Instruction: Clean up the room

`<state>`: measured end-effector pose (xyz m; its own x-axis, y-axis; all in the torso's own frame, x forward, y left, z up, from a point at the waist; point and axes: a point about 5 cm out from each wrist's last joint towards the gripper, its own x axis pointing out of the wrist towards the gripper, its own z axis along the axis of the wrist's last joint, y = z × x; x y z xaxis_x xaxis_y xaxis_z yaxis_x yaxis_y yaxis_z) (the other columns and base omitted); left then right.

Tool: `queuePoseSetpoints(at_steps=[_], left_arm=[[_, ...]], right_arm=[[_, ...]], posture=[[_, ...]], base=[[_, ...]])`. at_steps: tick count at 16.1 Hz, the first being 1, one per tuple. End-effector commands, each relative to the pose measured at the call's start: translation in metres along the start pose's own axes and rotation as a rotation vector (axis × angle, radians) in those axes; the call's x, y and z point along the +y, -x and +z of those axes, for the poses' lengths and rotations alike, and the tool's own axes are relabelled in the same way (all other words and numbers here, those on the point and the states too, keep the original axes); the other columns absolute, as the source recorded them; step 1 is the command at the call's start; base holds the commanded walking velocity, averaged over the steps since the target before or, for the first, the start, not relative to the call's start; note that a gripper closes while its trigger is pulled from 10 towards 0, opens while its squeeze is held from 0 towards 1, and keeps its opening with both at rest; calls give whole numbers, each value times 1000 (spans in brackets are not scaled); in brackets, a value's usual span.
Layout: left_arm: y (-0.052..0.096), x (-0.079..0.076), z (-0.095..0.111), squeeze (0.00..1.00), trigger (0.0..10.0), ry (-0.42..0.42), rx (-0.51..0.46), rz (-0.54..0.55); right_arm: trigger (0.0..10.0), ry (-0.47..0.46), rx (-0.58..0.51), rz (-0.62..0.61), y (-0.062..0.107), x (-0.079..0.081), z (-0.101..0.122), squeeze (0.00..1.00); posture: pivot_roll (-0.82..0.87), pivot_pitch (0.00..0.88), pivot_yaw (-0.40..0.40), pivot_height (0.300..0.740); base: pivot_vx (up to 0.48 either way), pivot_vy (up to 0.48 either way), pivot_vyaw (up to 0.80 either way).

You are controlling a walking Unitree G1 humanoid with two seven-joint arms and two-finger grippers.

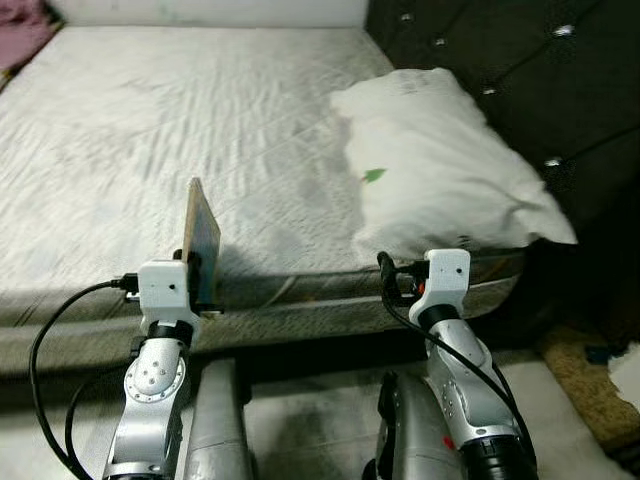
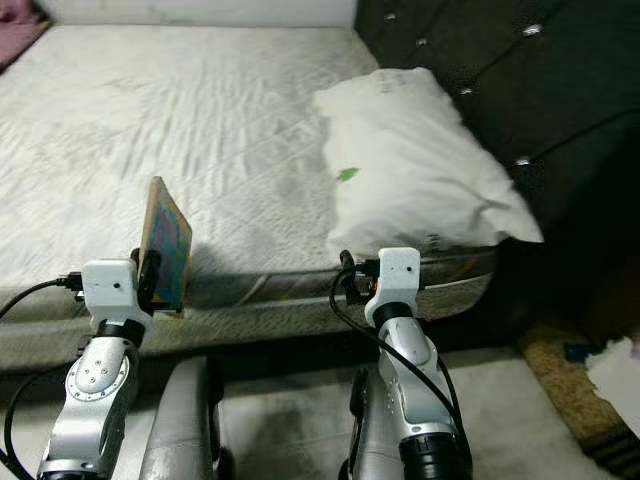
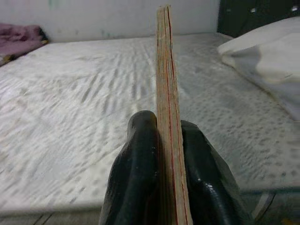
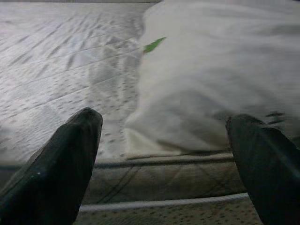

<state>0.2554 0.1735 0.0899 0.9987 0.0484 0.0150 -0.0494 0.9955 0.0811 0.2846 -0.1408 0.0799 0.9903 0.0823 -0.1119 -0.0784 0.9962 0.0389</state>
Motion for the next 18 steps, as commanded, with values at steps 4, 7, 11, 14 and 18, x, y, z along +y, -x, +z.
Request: queuePoseSetpoints(at_steps=[4, 7, 11, 14, 18], left_arm=[[-11, -8, 24, 0, 10000, 33, -97, -22], [-17, -7, 29, 0, 10000, 33, -112, -20], [-17, -8, 25, 0, 10000, 35, -94, -15], [-18, -9, 22, 0, 10000, 41, -78, -12], [-22, -14, 16, 0, 10000, 101, -38, -41]], right_arm=[[10000, 4, -4, -9, -1, -3, 2, 0], [10000, 4, -5, -10, -1, -3, 2, 0], [10000, 3, -5, -13, -1, -2, 2, 0], [10000, 2, -2, -11, 0, -3, 2, 0], [10000, 5, 0, -11, -1, -3, 1, 0]], posture=[[10, 0, -17, 516], [10, 0, -16, 516], [9, 0, -14, 516], [10, 0, -17, 516], [9, 0, -18, 516]], base=[[438, 0, 0], [319, 0, 0], [144, 0, 0], [0, 0, 0], [0, 0, 0]])
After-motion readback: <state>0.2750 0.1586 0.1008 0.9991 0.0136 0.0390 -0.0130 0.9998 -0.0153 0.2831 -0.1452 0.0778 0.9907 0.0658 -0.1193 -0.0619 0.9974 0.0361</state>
